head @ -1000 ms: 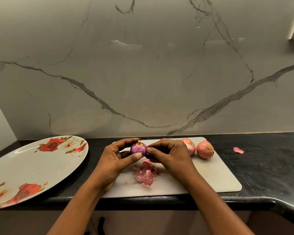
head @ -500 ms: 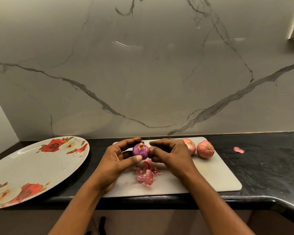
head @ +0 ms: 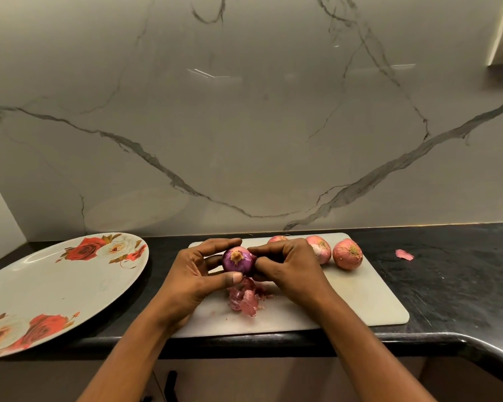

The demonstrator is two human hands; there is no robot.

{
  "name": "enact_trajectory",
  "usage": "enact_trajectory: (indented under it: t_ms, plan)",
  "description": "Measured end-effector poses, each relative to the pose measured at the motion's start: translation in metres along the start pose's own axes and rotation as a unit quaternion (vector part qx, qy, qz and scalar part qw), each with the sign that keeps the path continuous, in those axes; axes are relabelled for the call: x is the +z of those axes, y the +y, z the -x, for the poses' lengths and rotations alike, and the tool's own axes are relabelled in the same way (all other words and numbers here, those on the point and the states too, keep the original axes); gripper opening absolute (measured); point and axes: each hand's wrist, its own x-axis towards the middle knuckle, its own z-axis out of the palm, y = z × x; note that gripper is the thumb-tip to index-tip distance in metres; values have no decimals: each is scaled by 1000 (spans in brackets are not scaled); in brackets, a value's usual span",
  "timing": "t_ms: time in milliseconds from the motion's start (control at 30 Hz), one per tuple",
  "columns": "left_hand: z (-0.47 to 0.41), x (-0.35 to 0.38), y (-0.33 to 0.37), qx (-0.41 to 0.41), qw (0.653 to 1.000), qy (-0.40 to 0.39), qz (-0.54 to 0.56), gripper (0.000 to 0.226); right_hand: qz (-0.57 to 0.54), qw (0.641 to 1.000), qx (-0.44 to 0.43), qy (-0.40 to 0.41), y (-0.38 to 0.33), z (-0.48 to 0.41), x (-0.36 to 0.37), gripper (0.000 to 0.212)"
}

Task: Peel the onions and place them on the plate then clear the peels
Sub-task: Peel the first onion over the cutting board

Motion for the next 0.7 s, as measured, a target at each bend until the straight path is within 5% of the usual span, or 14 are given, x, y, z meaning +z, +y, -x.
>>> enact_trajectory:
  t_ms: [700]
  plan:
    - [0,-1,-1,-7,1000,12,1,63,-26,999,0,22,0,-1,-1,18]
